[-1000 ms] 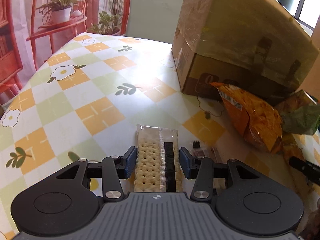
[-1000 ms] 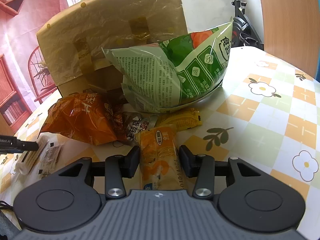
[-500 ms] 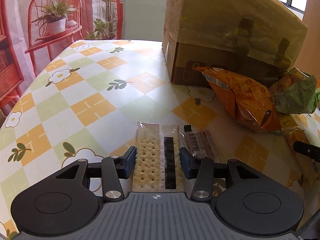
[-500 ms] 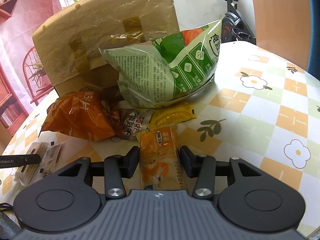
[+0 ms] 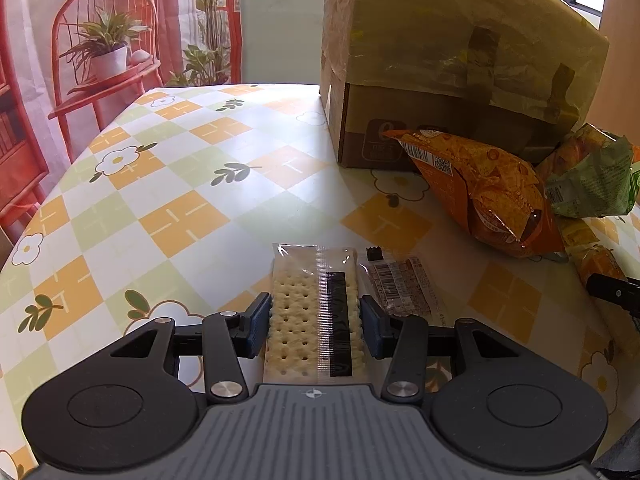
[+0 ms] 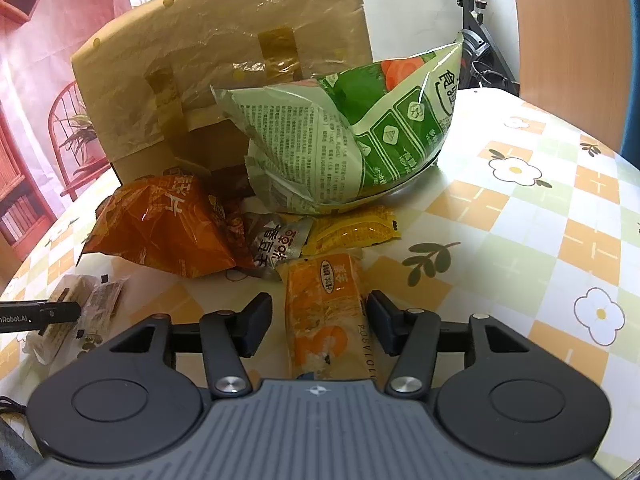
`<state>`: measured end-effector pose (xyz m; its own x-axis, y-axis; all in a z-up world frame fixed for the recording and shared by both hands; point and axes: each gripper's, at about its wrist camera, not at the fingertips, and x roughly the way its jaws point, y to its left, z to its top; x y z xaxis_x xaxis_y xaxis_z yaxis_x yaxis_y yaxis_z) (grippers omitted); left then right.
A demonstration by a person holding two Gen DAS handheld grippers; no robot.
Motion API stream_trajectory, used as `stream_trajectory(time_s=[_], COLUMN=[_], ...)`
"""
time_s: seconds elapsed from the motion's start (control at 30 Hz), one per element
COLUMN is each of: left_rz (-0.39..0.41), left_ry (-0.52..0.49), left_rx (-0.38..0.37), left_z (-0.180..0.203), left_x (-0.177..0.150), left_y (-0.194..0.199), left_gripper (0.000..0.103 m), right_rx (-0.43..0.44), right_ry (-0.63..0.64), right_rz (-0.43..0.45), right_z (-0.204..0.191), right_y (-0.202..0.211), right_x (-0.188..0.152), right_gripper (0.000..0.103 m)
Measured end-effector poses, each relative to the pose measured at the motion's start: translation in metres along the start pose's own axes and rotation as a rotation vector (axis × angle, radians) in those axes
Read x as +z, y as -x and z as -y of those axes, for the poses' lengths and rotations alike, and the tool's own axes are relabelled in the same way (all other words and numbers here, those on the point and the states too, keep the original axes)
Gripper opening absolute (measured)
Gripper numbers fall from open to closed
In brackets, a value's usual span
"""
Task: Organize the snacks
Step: 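Grasp the cracker pack with the left tool while the right tool grasps the orange stick snack, then lift both held snacks up over the open cardboard box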
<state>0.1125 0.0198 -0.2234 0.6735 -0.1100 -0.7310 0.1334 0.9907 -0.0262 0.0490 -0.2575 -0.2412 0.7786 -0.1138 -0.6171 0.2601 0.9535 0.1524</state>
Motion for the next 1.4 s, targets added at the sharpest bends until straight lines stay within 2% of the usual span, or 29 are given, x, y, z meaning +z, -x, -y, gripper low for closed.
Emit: stream_trajectory(time_s=[0.1,0.4,0.47,0.67,0.7,0.73,0.93,1.13,1.4], left_rz=[0.0,0.001,0.002,0.005,0.007,0.011,0.05,0.086,0.212], left_ry=[-0.002,0.016,0.028,0.054,0.059,0.062,0.091,0.134,0.157], left_rx=[0.003,0.002,-0.005,0.007,0.002,-0.001,-0.019,-0.012,0.012], left_z=[0.001,0.0,-0.003,-0.005,-0.006,-0.007,-0.015,-0.026,-0.045], left_x=[0.0,0.001,0.001,0.0,0.0,0.0,0.003,0.009,0.034], left_y=[0.0,0.0,0.0,0.001,0.002,0.003,0.011,0.017,0.047], left_gripper=[0.049,0.049,0.049,0.049,0.049,0.049,0.049,0.049,0.049], right_rx=[-0.029,-0.031,-0.035,0.0,-0.002,-0.005,0.021,0.051,0.107], right_ry=[0.016,-0.012,0.01,0.027,0.026,0.022,-0.003,0.014,0.061], right_rz=[-0.006,-0.025,-0.025,-0.065,-0.065,-0.064,-0.065,0.018,0.061], right_z=[-0.003,0.002,-0.001,-0.002,-0.002,-0.001,0.001,-0.006,-0.023], right_y=[0.001,0.008,0.011,0.008,0.008,0.008,0.01,0.025,0.034], right_x=[0.001,0.003,0.003,-0.001,0.0,0.0,0.002,0.015,0.036], right_gripper=[0.066,0.066,0.061,0.056,0.052,0.045,0.042,0.042,0.042])
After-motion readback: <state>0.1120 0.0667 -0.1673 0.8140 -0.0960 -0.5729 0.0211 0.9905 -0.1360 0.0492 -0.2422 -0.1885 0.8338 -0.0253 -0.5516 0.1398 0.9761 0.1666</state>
